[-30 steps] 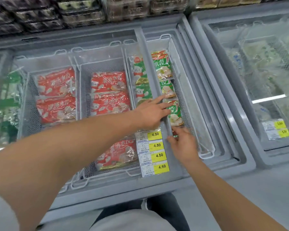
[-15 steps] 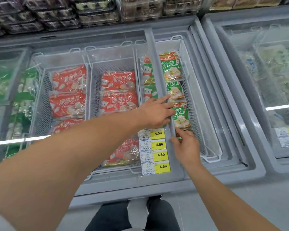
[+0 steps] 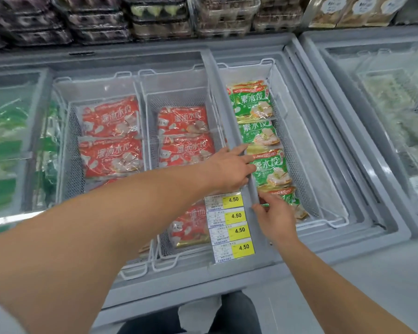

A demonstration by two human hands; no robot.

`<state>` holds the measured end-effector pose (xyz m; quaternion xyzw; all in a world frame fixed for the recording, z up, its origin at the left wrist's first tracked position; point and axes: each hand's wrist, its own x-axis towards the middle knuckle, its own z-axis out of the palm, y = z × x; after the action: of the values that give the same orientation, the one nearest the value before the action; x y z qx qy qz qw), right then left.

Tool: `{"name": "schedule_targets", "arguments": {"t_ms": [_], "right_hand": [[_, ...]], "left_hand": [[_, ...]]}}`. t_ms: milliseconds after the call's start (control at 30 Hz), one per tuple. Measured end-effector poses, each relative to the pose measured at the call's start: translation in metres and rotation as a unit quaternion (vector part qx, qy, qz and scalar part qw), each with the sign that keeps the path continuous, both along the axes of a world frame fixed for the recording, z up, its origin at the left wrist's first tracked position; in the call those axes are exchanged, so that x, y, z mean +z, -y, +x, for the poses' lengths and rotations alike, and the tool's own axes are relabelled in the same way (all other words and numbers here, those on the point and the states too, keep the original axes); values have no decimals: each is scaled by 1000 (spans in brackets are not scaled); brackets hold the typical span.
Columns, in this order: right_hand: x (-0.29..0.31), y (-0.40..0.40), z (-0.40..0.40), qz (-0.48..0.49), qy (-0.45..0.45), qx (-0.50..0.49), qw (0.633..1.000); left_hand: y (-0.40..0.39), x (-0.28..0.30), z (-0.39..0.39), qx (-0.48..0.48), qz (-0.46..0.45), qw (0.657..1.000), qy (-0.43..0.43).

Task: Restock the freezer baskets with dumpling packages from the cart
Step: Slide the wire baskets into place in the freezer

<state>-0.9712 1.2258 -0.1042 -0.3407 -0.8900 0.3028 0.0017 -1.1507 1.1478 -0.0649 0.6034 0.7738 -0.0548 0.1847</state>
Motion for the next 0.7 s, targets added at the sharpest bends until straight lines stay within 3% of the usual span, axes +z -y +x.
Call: {"name": "schedule_targets", "arguments": {"t_ms": [333, 700], "right_hand": [[13, 87, -26, -17, 55, 15, 998], [1, 148, -31, -51, -23, 70, 996]], "left_hand": [[88, -2, -21, 9, -1, 1000, 6], [156, 2, -31, 34, -10, 999, -27]]}}
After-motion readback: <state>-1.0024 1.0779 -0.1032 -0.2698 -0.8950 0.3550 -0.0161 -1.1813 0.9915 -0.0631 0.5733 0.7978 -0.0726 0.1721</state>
